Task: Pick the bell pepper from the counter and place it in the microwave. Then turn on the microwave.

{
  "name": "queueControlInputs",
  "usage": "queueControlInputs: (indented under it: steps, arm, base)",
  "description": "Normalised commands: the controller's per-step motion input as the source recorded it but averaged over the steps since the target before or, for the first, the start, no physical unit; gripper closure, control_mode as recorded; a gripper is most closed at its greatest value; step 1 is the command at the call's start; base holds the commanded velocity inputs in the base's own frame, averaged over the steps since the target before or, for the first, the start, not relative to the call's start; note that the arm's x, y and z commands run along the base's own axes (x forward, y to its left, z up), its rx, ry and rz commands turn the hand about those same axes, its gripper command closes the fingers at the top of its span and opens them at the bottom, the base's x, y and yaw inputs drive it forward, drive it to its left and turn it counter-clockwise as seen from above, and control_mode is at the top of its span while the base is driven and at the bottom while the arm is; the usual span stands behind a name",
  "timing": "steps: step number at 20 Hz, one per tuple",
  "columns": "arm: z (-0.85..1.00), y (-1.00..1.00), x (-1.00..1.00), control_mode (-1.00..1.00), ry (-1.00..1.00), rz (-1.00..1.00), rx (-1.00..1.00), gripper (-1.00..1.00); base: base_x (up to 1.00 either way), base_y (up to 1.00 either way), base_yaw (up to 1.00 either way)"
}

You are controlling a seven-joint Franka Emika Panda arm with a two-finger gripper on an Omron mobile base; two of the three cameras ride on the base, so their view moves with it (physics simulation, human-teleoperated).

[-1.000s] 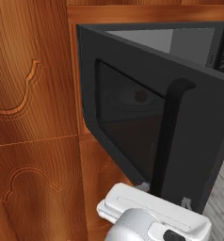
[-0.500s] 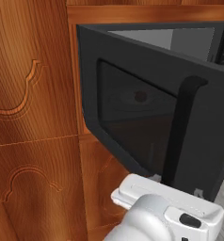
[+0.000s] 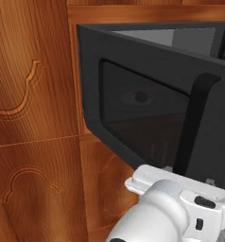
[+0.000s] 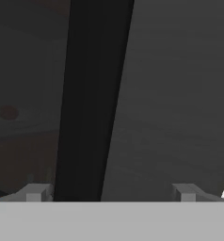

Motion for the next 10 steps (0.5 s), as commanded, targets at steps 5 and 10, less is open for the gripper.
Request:
queueControlInputs:
  steps: [5,10]
  arm:
    - [0.00,-0.28,0.15,-1.00,0.00,0.02,-0.02,-1.00]
    - [-0.01,-0.28,0.16,-1.00,0.00,0.03,-0.02,-1.00]
  base:
    - [0.00,0.00,0.00]
    - [0.00,0.00,0.00]
